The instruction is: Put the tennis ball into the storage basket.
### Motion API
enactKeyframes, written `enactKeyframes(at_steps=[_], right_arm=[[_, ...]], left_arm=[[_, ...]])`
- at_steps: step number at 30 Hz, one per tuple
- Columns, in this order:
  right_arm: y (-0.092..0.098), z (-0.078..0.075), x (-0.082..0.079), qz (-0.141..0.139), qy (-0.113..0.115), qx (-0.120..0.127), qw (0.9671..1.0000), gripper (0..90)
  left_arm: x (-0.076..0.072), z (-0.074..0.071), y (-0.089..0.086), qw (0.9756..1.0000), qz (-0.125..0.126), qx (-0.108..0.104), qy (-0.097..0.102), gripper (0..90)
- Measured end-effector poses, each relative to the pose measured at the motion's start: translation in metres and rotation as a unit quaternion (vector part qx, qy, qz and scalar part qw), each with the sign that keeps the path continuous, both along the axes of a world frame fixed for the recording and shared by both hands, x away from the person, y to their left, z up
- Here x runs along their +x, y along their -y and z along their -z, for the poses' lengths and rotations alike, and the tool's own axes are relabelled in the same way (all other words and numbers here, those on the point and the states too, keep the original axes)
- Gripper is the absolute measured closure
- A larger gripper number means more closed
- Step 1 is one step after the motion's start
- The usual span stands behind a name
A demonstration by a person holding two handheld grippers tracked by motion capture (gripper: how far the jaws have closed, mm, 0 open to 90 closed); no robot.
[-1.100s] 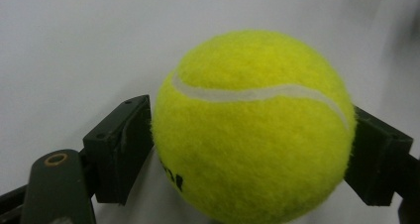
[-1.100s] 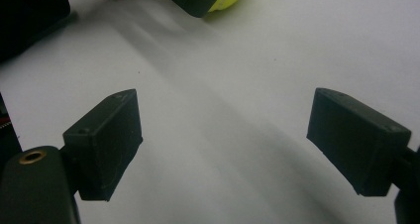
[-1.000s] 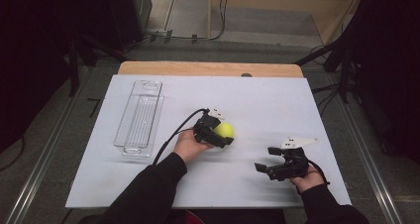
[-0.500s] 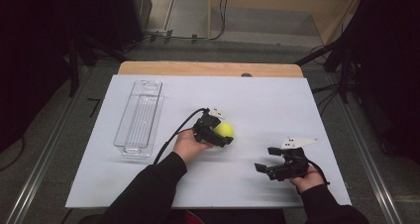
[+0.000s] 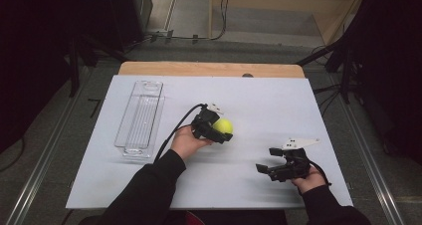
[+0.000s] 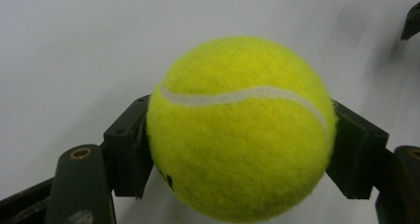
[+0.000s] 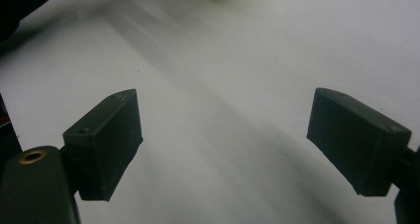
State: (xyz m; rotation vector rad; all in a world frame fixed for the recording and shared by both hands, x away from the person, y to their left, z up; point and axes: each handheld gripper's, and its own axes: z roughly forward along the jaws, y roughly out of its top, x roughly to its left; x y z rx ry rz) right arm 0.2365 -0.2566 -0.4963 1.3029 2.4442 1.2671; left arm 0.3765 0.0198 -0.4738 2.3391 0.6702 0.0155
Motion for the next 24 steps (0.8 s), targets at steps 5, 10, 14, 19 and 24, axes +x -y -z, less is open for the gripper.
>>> enactKeyframes(at_steps=[5, 10, 14, 19, 24], right_arm=[[0.0, 0.0, 0.0, 0.001, -0.001, 0.0, 1.0, 12.0], [0.0, 0.0, 0.0, 0.001, -0.001, 0.0, 1.0, 11.9], [0.001, 0.0, 0.0, 0.001, 0.001, -0.001, 1.0, 11.9], [0.001, 0.0, 0.0, 0.002, 0.002, -0.001, 1.0, 11.9], [0.001, 0.0, 0.0, 0.002, 0.001, -0.003, 1.0, 11.9]], left_arm=[[0.0, -0.009, -0.002, 1.0, 0.003, -0.004, 0.002, 26.0], [-0.001, -0.019, -0.004, 1.0, 0.003, -0.002, 0.0, 26.0], [-0.002, -0.029, -0.006, 1.0, 0.002, -0.003, -0.004, 26.0], [-0.006, -0.042, -0.007, 0.9999, 0.01, -0.002, 0.0, 26.0], [-0.01, -0.049, -0.007, 0.9999, 0.011, -0.001, -0.003, 26.0]])
